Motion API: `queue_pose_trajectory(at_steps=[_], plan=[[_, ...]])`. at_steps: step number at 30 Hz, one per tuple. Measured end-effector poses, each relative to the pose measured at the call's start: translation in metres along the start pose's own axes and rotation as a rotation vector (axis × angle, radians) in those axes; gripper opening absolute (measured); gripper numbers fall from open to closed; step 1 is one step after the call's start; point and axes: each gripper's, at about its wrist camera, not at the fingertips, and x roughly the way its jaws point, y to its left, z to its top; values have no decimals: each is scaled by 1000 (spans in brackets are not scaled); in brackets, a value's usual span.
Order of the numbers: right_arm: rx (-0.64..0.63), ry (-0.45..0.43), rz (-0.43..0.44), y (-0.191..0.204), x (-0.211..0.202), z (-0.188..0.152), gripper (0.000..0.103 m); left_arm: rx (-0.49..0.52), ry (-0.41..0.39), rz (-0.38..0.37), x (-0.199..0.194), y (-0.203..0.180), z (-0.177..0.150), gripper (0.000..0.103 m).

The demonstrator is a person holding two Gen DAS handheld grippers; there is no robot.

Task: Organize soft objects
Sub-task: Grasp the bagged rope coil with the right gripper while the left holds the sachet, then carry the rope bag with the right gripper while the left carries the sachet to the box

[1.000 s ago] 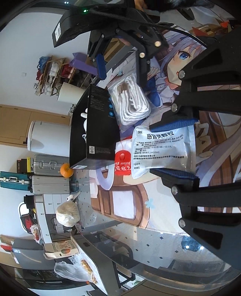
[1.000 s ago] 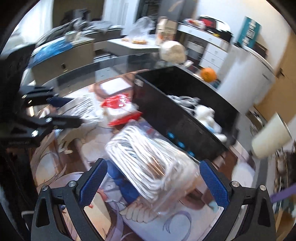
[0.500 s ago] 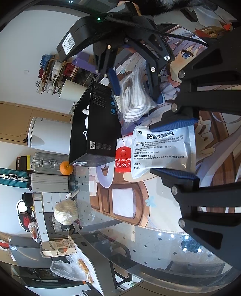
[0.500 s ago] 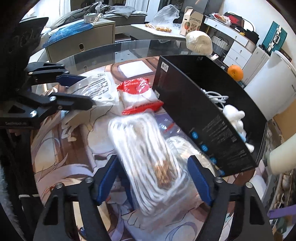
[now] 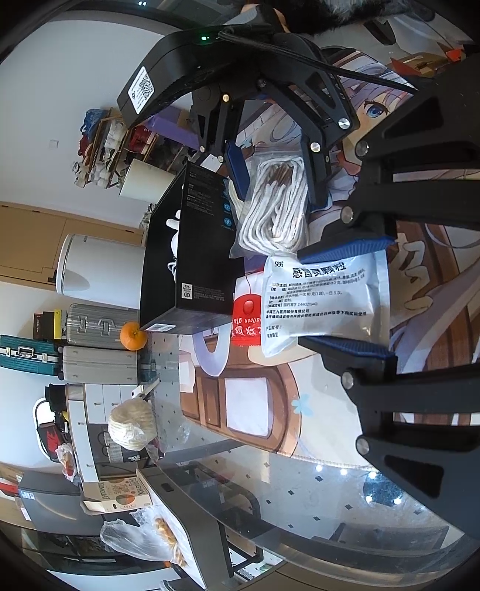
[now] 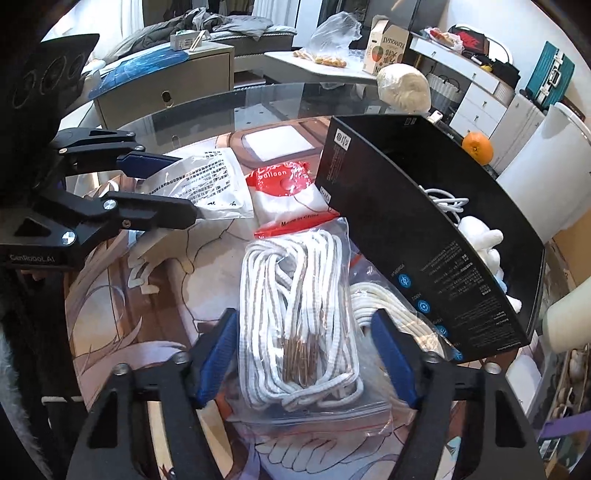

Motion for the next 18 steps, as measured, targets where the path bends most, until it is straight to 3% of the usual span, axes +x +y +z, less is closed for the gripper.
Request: queue_pose_trajectory(at_steps=[2, 5, 18], plan=[[-2, -15, -11, 2, -1, 0, 49, -5, -6, -2, -1, 1, 0, 37], [4, -39, -23, 4, -7, -6, 44, -12, -16, -11, -2, 1, 2, 37], [56, -169, -72, -8, -65, -24, 42, 22, -72, -43, -9, -9, 22, 37]])
